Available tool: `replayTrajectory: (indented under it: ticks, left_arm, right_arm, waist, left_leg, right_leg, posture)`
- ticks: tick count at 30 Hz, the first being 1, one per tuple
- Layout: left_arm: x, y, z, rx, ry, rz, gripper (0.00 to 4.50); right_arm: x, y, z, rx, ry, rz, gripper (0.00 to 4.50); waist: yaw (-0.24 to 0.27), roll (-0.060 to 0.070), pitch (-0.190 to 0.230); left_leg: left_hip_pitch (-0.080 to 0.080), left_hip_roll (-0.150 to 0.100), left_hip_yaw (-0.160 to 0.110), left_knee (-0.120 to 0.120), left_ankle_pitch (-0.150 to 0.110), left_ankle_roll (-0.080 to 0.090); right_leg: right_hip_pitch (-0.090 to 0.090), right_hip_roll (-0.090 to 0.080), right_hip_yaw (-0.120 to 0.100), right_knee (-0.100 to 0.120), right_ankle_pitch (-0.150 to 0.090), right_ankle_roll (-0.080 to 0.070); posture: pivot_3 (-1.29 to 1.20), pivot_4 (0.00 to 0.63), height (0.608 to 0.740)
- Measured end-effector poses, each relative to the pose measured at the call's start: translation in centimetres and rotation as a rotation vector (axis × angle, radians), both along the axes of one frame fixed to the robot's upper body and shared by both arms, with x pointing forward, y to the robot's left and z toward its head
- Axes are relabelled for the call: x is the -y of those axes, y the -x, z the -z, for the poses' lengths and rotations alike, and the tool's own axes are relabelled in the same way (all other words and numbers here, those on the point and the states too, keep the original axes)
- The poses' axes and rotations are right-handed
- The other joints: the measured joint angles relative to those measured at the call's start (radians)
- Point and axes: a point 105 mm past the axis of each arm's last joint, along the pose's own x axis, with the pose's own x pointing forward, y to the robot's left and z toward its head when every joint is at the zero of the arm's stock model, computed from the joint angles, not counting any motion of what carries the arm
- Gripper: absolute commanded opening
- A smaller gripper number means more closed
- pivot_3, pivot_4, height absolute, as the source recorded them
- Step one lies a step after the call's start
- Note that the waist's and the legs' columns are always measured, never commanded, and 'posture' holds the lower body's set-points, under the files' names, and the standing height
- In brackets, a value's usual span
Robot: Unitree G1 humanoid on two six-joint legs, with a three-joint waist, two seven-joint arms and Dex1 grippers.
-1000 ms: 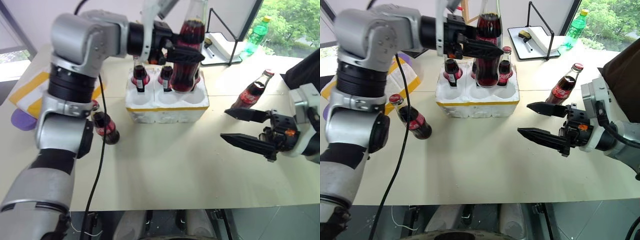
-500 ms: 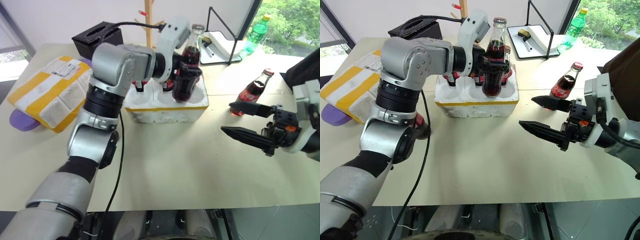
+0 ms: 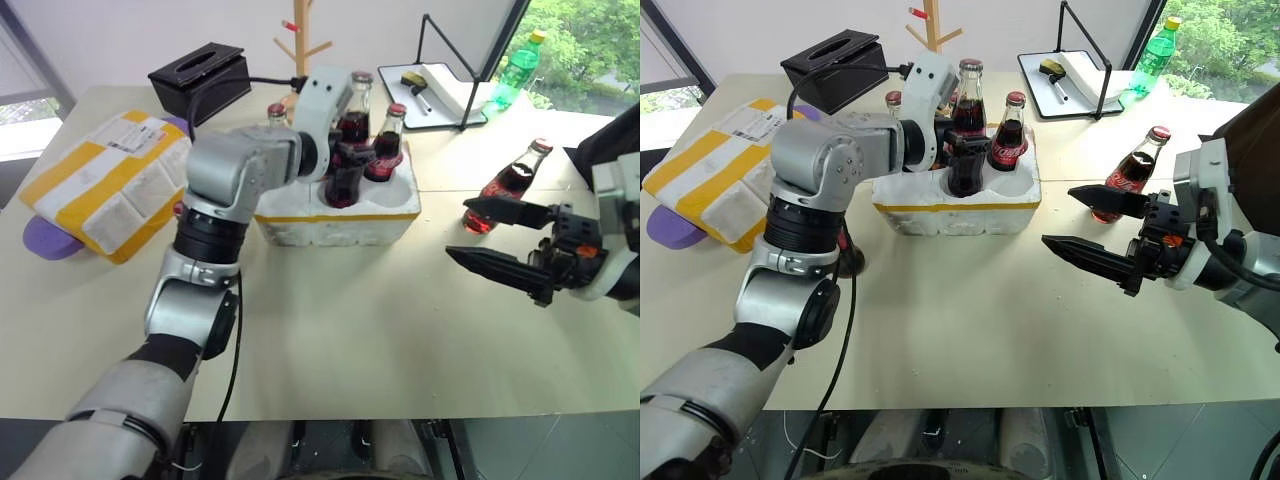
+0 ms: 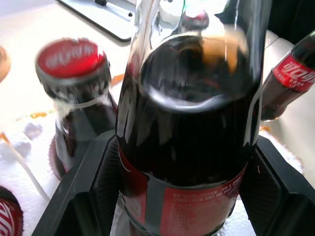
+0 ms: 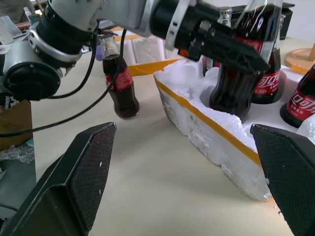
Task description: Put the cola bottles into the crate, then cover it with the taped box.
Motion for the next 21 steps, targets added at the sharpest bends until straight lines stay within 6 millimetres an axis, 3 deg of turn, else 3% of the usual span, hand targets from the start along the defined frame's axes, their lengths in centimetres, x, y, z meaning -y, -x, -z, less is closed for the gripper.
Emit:
replayTrajectory:
  ticks: [4, 6, 8, 17, 19, 21]
  left_arm:
    - [-0.6, -0.1, 1.5, -0.019, -0.018, -0.026, 2.7]
    - [-0.4, 0.1, 1.7, -0.019, -0.023, -0.019, 3.77]
    - [-0.2, 0.3, 1.0, 0.021, -0.016, -0.008, 4.35]
    - [0.0, 1.4, -0.1, 0.008, 0.026, 0.054, 4.35]
    - [-0.6, 2.1, -1.5, -0.005, 0.047, 0.104, 4.35]
    - [-1.4, 3.0, -4.6, 0.02, 0.084, 0.16, 4.35]
  right_arm:
    - [0.1, -0.1, 0.0, 0.0, 0.0, 0.007, 4.5]
    - [0.1, -0.2, 0.1, 0.001, 0.001, 0.013, 4.5]
    - [0.2, -0.3, 0.2, -0.002, 0.004, 0.019, 4.5]
    - [0.7, -1.0, -0.1, 0.012, -0.005, 0.034, 4.5]
    - [0.7, -1.2, -0.2, 0.016, -0.003, 0.034, 4.5]
    - [0.6, -1.3, -0.1, 0.012, 0.001, 0.028, 4.5]
  waist:
    - [-0.002, 0.0, 0.0]
    - [-0.002, 0.0, 0.0]
    - [-0.001, 0.0, 0.0]
    - [-0.003, 0.0, -0.001]
    - [-0.005, 0.0, -0.001]
    - [-0.006, 0.0, -0.001]
  left_leg:
    - [0.0, 0.0, 0.0, 0.0, 0.0, 0.0]
    - [0.0, 0.0, 0.0, 0.0, 0.0, 0.0]
    - [0.0, 0.0, 0.0, 0.0, 0.0, 0.0]
    - [0.001, 0.0, 0.0, 0.001, 0.0, 0.0]
    - [0.001, 0.0, 0.0, 0.001, 0.0, 0.0]
    - [0.001, 0.0, 0.0, 0.001, 0.0, 0.0]
  right_leg:
    - [0.0, 0.0, 0.0, 0.0, 0.0, 0.0]
    - [0.0, 0.0, 0.0, 0.0, 0.0, 0.0]
    - [0.0, 0.0, 0.0, 0.0, 0.0, 0.0]
    - [0.001, 0.0, 0.0, 0.001, 0.0, 0.0]
    - [0.001, 0.0, 0.0, 0.001, 0.0, 0.0]
    - [0.0, 0.001, 0.0, 0.001, 0.0, 0.0]
  posture:
    - [0.0, 0.15, 0.736]
    - [0.0, 0.15, 0.736]
    - [0.0, 0.15, 0.736]
    - [0.0, 0.15, 0.736]
    - [0.0, 0.15, 0.736]
    - [0.0, 0.15, 0.736]
